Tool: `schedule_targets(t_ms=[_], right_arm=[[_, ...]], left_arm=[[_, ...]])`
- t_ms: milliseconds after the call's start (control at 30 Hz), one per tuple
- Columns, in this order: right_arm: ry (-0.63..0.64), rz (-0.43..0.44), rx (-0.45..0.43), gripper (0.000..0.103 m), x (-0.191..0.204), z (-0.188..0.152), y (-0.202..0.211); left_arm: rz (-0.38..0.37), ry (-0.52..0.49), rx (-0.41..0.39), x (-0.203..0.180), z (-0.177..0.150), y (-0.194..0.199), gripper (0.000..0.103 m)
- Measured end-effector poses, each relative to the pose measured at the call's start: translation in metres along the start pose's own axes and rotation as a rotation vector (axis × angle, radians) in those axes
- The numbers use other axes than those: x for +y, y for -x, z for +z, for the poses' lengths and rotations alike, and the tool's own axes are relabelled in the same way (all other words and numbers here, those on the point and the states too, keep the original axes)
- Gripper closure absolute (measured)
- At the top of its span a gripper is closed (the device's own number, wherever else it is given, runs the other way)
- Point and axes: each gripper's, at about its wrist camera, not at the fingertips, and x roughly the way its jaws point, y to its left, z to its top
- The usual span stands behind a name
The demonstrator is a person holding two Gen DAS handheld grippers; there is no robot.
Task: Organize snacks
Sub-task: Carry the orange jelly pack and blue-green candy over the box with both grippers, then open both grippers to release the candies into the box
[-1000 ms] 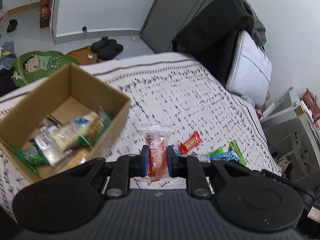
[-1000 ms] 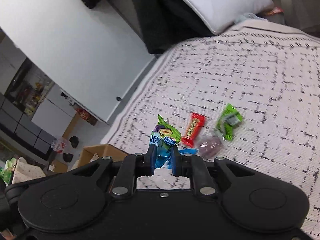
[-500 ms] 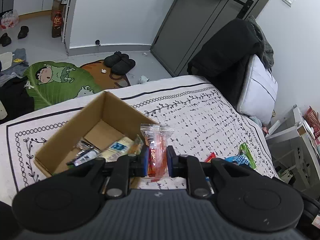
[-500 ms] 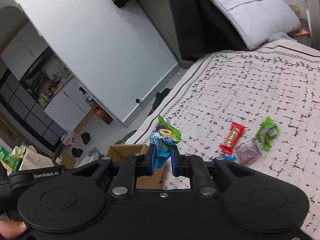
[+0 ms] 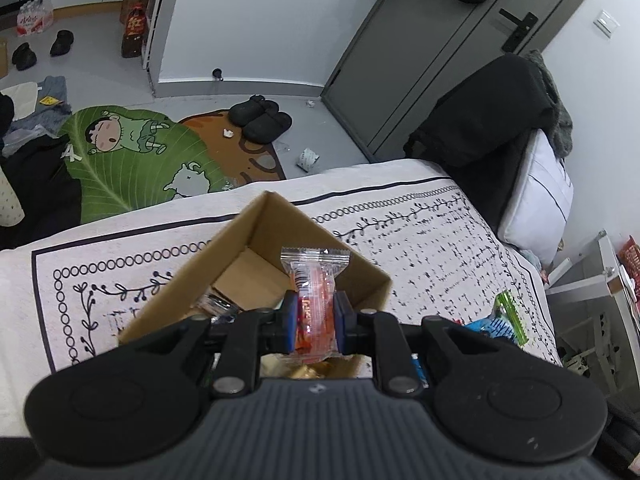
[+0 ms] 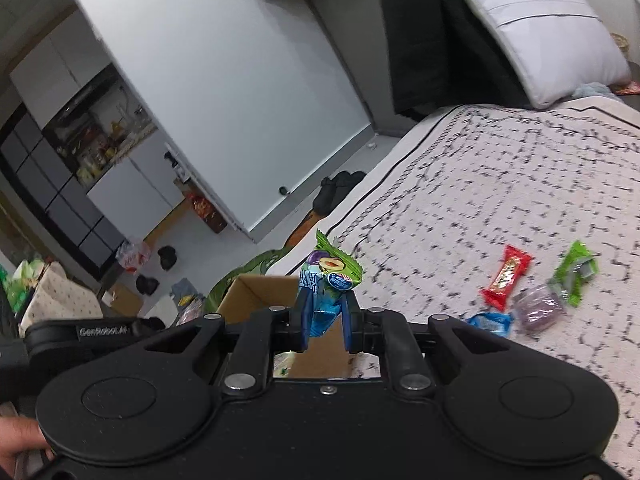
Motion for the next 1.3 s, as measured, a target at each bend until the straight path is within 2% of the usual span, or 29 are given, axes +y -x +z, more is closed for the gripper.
schedule_targets(t_ms=[300, 500, 833, 900, 1000, 1167, 1267, 1300], right_arm=[[0.067, 0.027, 0.047, 0.088, 0.034, -0.014, -0.025], [0.089, 0.036, 0.061, 0.088, 0.046, -0.017, -0.036], [0.090, 0.058, 0.085, 0.087, 0.056, -0.017, -0.053], [0.089, 0.078, 0.081, 0.081, 0.060, -0.018, -0.054], [0.101, 0.079, 0.074, 0.079, 0.063, -0.018, -0.051], [0.080, 0.040, 0.071, 0.072, 0.056, -0.016, -0.043], [0.071, 0.015, 0.069, 0.063, 0.052, -0.015, -0.037], [0.068, 0.008, 0.067, 0.057, 0.051, -0.014, -0.034]], left_arm=[[0.002, 0.022, 0.028, 0.024, 0.017, -0.023, 0.085], [-0.009, 0.019, 0.047, 0.026, 0.022, -0.037, 0.085], [0.017, 0.038, 0.047, 0.036, 0.032, -0.036, 0.074], [0.026, 0.035, 0.047, 0.038, 0.032, -0.033, 0.072], [0.035, 0.030, 0.050, 0.039, 0.031, -0.029, 0.066], [0.060, 0.017, 0.042, 0.036, 0.026, -0.021, 0.051], [0.084, 0.005, 0.036, 0.033, 0.022, -0.015, 0.044], [0.091, 0.001, 0.033, 0.032, 0.020, -0.013, 0.041]])
